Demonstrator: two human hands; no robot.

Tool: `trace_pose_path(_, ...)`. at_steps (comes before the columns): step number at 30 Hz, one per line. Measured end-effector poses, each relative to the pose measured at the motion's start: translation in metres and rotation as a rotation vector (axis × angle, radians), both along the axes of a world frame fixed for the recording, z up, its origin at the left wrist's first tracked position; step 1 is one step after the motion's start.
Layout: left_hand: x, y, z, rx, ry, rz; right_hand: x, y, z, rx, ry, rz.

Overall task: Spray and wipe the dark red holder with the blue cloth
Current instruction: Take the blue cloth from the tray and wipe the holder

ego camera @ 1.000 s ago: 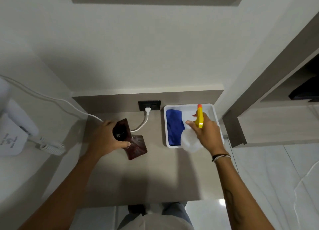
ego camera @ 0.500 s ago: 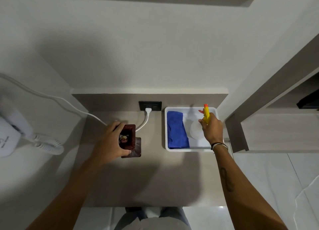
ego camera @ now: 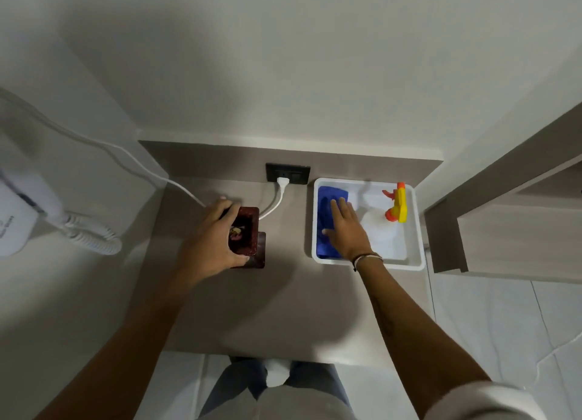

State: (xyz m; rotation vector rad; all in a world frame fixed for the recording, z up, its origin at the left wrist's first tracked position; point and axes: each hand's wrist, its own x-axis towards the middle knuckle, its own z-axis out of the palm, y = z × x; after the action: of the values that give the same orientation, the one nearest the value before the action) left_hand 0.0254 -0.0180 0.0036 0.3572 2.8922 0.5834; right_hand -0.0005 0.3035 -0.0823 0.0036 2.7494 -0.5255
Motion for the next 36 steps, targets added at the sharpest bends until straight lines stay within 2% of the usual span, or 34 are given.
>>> trace_pose_path(4,0.0,0.001,-0.004,-0.001,0.011,0.001,-0.022,-0.003,-0.017,0.084,-0.133,0.111)
trace_pose_path(8,0.002,0.002,-0.006,0.002,0.021,0.015,-0.032,-0.013,-0.03,0.105,-0.188,0.122)
trace_pose_path(15,0.002,0.003,-0.01,-0.03,-0.009,0.033,-0.028,-0.028,-0.041,0.185,-0.117,0.051)
trace_pose_path(19,0.004,0.004,-0.011,0.04,0.029,0.038,-0.023,-0.027,-0.052,0.148,0.034,-0.03)
trace_pose_path(23,0.006,-0.003,-0.012,0.131,0.011,0.061,-0.019,-0.022,-0.041,-0.026,0.129,-0.15)
trace_pose_path(25,0.008,-0.01,-0.015,0.203,-0.013,0.072,0.0,-0.026,-0.018,-0.098,0.317,-0.297)
trace_pose_path(28,0.009,-0.026,-0.02,0.314,-0.049,0.083,0.037,-0.041,0.016,-0.298,0.46,-0.517)
trace_pose_path(32,0.011,-0.046,-0.022,0.451,-0.083,0.07,0.102,-0.078,0.036,-0.489,0.542,-0.524)
trace_pose_path(36,0.012,-0.059,-0.021,0.481,-0.109,0.029,0.131,-0.146,0.047,-0.71,0.442,-0.401)
